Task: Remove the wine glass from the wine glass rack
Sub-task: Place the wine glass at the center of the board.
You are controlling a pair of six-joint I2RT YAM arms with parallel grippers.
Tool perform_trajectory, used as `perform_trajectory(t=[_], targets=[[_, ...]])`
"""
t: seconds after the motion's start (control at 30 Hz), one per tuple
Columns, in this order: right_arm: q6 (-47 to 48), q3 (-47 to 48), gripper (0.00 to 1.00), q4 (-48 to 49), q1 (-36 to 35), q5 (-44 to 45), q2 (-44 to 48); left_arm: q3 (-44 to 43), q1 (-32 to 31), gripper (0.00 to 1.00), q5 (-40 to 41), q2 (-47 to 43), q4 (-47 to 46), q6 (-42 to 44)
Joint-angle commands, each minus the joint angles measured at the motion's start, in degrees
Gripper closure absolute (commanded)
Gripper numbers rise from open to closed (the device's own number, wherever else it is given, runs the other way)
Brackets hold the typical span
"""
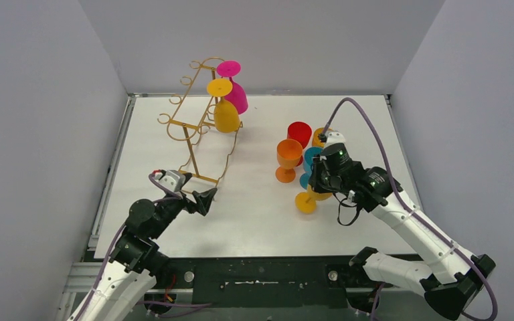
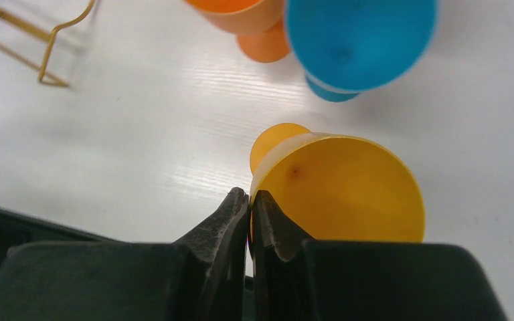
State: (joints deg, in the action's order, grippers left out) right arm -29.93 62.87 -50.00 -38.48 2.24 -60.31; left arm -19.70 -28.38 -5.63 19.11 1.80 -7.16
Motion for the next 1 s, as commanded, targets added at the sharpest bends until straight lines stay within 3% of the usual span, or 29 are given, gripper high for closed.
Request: perform_trajectory(t=[0.0,0.4,0.73,0.97], targets=[[-3.79,0.19,1.0,-2.79,2.03,15.66,2.29,-1.65,0.23,0.03,4.0,-1.28,0.31,2.76],[-1.31,-0.65,1.0,-1.84,4.67,28.78,2.08,-2.35,0.19,0.03,3.78,-1.21,2.49,4.82],[3.71,-2.43,1.0,10.61,23.34,10.09,-4.39,-2.93,0.23,0.03,5.08,-2.31,3.68,5.24],[4.46,-1.62,1.0,14.87,25.52,8.64,-8.73,-3.17,0.26,0.03,7.27,-2.49,4.34,5.36]])
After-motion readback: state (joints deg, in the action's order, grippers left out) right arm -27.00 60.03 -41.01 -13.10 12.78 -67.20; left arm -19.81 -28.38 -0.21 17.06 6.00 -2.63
